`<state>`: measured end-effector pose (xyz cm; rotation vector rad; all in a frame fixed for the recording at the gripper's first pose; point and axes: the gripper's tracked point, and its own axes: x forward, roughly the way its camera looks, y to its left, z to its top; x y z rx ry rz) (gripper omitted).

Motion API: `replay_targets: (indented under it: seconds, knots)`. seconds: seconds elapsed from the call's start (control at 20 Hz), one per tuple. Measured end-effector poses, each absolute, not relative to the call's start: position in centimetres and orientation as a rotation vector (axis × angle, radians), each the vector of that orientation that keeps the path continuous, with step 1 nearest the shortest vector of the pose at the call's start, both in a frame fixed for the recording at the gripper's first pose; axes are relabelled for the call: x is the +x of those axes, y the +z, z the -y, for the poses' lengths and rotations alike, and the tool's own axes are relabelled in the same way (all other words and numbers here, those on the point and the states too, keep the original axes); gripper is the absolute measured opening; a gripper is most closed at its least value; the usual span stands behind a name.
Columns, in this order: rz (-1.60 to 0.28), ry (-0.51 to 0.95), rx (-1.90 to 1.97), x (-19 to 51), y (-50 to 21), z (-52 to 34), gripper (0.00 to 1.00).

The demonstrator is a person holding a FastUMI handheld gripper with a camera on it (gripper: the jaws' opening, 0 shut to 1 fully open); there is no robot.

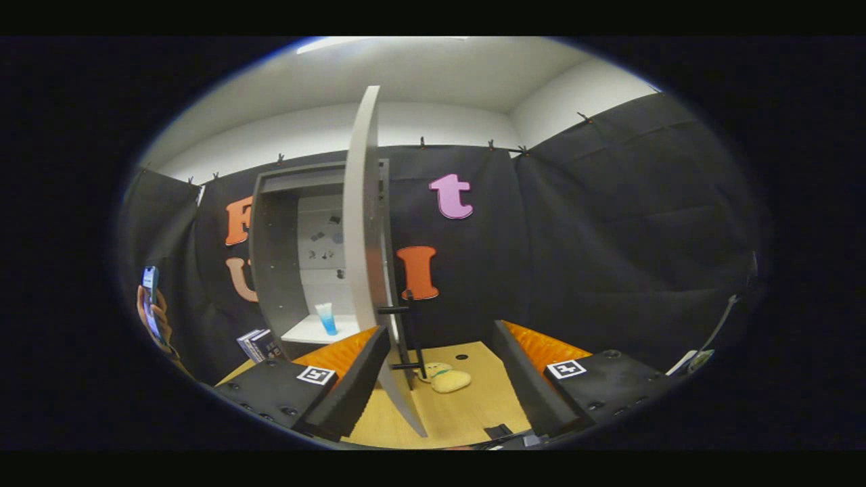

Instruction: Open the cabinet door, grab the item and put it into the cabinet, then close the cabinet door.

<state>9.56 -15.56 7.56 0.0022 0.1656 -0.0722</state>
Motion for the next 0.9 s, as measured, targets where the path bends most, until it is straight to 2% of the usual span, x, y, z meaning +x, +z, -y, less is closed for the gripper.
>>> replay_targets:
  seconds: [0.35,0.9]
  knots:
    - [-0.188,-0.089,0.004,14.9,6.5,17.9,0.97]
    - [-0.164,-0.073,-0.059,13.7,7.0,12.4,0.95]
